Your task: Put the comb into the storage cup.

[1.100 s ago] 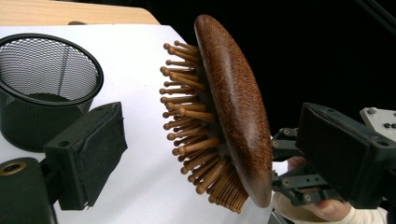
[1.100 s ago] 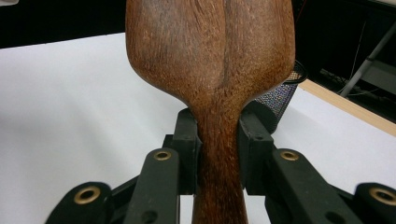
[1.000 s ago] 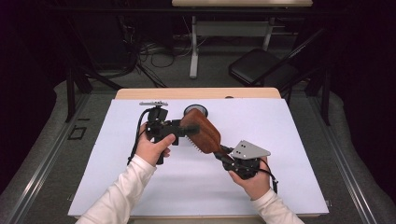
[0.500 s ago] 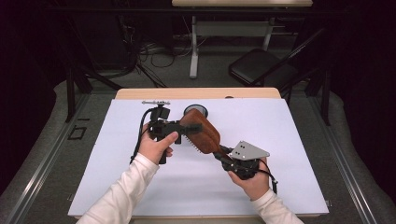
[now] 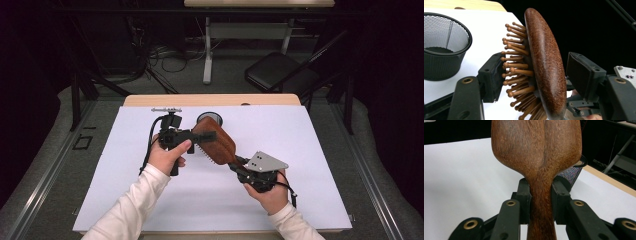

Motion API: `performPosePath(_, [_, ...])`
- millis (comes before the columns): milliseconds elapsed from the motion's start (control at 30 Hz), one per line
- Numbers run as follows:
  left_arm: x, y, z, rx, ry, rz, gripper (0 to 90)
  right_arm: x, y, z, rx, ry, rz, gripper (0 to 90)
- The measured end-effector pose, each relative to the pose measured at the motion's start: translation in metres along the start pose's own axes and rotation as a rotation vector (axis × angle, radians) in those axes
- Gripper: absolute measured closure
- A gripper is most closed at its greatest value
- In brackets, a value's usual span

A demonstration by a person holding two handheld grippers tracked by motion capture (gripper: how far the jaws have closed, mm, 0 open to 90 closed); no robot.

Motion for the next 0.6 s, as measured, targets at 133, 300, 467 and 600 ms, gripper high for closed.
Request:
performPosePath(133, [-0.0002, -0.0008, 0.0014, -0.014, -0.002, -0.012, 36.8, 0.0000, -0.0002, -0.0001, -0.001, 0.001, 0.001, 72.2])
performPosePath(300, [0.0000, -0.0006, 0.0029, -0.024, -0.008, -0.005, 37.9, 0.0002, -0.0001, 0.0000, -0.002, 0.001, 0.002, 72.2])
performPosePath(467, [-0.0005, -0.0015, 0.0029, -0.057, -0.008, 0.008, 39.1, 0.0006, -0.0002, 0.0002, -0.002, 0.001, 0.001, 72.2])
performPosePath(600, [-0.0016, -0.0022, 0.0025, -0.101, -0.005, 0.035, 41.2, 0.0003, -0.0005, -0.0001, -0.002, 0.005, 0.000, 72.2])
Point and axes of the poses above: each handheld gripper's, and its own axes: x roughly forward along the jaws, z roughly out of its underside, y roughly to its right, the point moved 7 cm from there along x, roughly forward along the jaws, and after that the axes turned 15 degrees about -z, right-handed, at the moved point
